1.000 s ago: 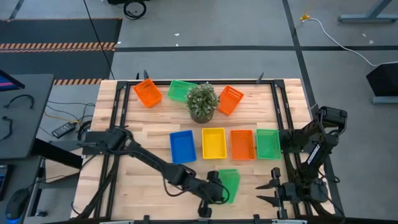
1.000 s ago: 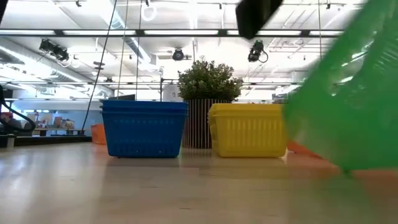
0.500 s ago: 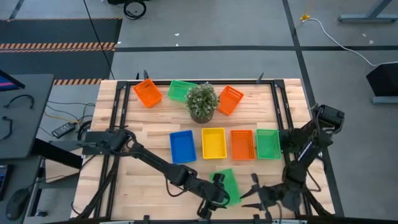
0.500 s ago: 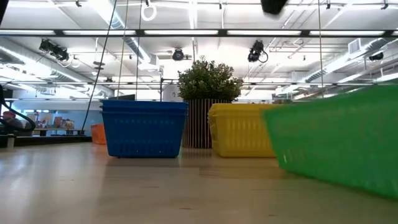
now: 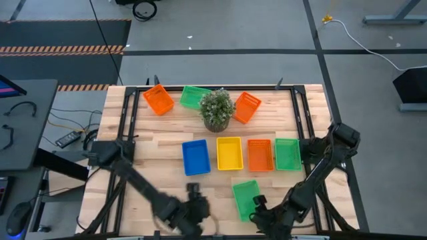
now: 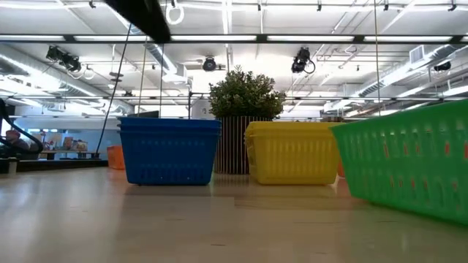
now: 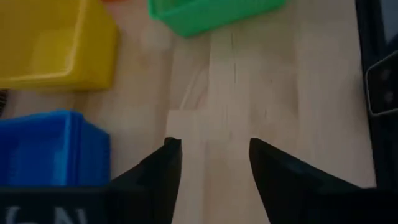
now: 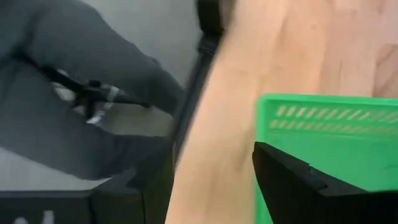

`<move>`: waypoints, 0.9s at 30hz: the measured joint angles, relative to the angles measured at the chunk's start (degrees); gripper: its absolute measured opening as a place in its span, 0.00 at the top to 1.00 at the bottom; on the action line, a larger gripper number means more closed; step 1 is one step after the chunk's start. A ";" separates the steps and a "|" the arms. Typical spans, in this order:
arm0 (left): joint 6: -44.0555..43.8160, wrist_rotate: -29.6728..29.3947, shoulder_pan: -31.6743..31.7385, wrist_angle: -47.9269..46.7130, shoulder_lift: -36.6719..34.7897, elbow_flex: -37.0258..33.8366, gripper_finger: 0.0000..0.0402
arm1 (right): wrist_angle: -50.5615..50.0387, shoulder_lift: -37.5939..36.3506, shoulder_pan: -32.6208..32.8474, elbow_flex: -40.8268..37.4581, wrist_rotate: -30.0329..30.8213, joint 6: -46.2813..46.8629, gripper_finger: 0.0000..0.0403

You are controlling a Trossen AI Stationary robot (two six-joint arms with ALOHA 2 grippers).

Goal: Stack baskets by color
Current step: Stack the bottom green bin on top of the middle green bin

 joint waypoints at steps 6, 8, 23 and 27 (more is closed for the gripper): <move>-10.71 -11.25 -4.98 -1.79 0.32 0.13 0.60 | -5.83 6.02 -0.96 3.97 2.96 1.57 0.49; -12.05 -12.37 -5.12 -4.06 0.32 0.08 0.62 | -5.92 7.12 -1.39 4.31 2.09 1.08 0.55; -23.70 -18.93 -8.53 -15.18 0.71 0.11 0.69 | -16.89 -11.32 1.53 4.45 3.79 14.31 0.97; -27.70 -21.43 -10.08 -18.80 0.71 0.11 0.69 | -34.97 -16.38 3.66 7.17 6.43 24.05 0.97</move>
